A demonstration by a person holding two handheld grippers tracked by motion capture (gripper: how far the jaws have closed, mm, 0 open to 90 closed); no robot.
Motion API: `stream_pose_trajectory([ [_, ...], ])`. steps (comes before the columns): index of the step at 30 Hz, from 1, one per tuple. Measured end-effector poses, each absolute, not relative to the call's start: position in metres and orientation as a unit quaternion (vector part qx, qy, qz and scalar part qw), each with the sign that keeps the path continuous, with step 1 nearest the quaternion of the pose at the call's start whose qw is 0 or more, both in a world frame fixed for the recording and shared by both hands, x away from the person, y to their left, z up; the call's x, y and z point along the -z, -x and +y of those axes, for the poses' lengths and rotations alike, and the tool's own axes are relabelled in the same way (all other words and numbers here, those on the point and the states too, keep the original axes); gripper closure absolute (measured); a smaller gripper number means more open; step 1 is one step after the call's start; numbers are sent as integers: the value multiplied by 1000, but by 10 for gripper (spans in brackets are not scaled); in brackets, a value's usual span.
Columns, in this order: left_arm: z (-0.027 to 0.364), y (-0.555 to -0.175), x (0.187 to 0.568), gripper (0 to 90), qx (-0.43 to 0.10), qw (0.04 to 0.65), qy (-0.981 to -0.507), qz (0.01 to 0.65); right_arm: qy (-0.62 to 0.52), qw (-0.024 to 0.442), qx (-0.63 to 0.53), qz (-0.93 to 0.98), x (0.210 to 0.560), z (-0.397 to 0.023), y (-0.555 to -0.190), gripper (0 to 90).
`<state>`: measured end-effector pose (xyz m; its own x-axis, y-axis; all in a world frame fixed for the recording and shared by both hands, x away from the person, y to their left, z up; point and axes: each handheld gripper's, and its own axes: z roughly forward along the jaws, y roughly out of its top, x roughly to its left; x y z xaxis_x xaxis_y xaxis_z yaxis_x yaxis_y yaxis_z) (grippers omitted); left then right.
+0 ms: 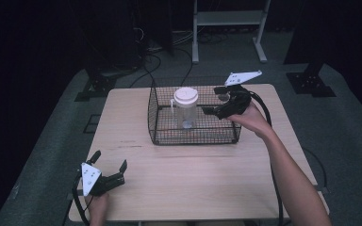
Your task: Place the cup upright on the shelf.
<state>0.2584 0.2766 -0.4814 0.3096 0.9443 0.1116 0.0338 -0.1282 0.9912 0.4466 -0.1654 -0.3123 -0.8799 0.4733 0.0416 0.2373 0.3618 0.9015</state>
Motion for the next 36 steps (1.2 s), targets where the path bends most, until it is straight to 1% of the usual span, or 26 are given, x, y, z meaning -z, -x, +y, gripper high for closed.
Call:
stream_pose_trajectory([
  [12,277,-259,481,9,-429,527,-613,404,-223,108,-518,818,316,-182,-433,0],
  [29,277,-259,481,9,-431,525,-614,403,-202,112,-512,828,306,-185,-413,0],
  [36,277,-259,481,9,-431,525,-614,403,-205,105,-509,830,313,-192,-405,0],
])
